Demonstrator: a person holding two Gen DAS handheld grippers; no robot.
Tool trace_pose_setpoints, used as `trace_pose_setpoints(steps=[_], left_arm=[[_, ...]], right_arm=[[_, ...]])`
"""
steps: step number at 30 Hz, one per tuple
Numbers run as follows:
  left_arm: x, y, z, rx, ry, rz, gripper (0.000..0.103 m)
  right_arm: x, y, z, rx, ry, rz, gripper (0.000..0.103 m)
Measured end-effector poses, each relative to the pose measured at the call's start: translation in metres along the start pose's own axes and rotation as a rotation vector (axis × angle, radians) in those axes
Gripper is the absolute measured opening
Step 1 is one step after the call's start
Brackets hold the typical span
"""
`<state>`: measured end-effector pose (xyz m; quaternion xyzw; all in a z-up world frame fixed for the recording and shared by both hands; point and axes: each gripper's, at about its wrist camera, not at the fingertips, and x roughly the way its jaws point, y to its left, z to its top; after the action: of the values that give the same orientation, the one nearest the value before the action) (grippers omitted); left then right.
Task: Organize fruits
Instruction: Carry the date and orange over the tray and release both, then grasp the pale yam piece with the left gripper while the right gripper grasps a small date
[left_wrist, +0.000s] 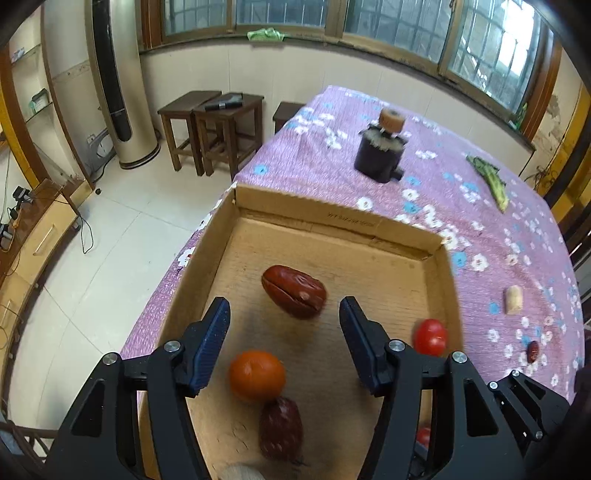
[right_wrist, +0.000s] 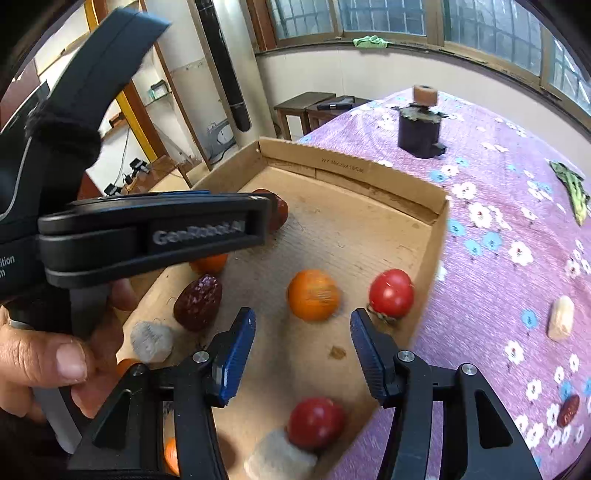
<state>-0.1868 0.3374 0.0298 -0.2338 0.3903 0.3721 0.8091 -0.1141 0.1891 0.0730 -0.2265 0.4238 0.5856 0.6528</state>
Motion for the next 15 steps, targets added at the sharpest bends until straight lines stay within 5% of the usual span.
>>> trace_pose_setpoints(steps=[15], left_arm=[[-0.046, -0.073, -0.027, 0.099, -0.059, -0.113, 0.067]], right_arm=[[-0.078, -0.062, -0.053, 0.164, -0.089, -0.031, 0.055]])
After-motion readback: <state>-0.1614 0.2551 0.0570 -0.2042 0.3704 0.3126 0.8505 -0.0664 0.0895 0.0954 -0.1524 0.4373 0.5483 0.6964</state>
